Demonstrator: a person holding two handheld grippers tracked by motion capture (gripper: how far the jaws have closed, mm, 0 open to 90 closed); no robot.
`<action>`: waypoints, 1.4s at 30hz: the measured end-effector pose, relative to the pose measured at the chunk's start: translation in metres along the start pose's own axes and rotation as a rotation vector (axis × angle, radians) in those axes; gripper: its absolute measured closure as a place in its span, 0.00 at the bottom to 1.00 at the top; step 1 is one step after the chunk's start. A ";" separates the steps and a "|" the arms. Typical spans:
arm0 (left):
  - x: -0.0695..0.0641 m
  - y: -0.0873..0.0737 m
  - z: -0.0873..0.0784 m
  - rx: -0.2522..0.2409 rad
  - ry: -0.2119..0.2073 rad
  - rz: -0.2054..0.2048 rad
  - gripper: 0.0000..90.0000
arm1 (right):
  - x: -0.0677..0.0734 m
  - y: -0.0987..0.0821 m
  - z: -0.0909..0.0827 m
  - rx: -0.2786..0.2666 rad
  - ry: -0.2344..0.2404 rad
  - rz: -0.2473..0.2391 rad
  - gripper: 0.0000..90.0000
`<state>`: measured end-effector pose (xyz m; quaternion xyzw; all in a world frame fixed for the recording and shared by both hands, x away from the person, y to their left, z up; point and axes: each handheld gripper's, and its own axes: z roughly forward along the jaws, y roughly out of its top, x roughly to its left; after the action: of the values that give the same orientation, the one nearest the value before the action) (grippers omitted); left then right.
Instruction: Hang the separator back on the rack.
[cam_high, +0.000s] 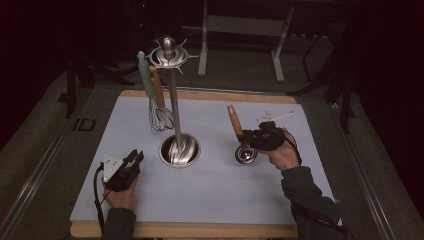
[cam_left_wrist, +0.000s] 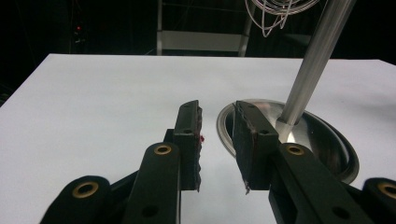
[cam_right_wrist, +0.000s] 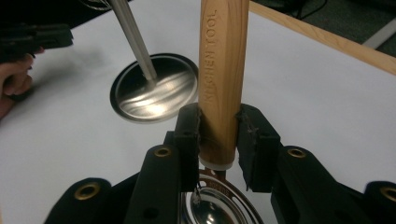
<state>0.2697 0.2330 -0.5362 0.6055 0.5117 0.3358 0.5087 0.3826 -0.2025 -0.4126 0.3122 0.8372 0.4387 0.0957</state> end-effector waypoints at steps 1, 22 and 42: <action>0.000 0.000 0.000 0.000 0.001 0.000 0.80 | 0.001 0.002 0.000 -0.006 0.004 -0.004 0.79; 0.000 0.000 0.000 0.000 0.001 -0.002 0.80 | 0.014 0.025 -0.006 -0.067 0.049 -0.052 0.79; 0.000 0.000 0.000 -0.001 0.002 -0.002 0.80 | 0.027 0.049 -0.010 -0.117 0.071 -0.091 0.79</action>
<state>0.2695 0.2330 -0.5361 0.6043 0.5126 0.3363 0.5089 0.3784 -0.1718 -0.3647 0.2518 0.8263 0.4929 0.1041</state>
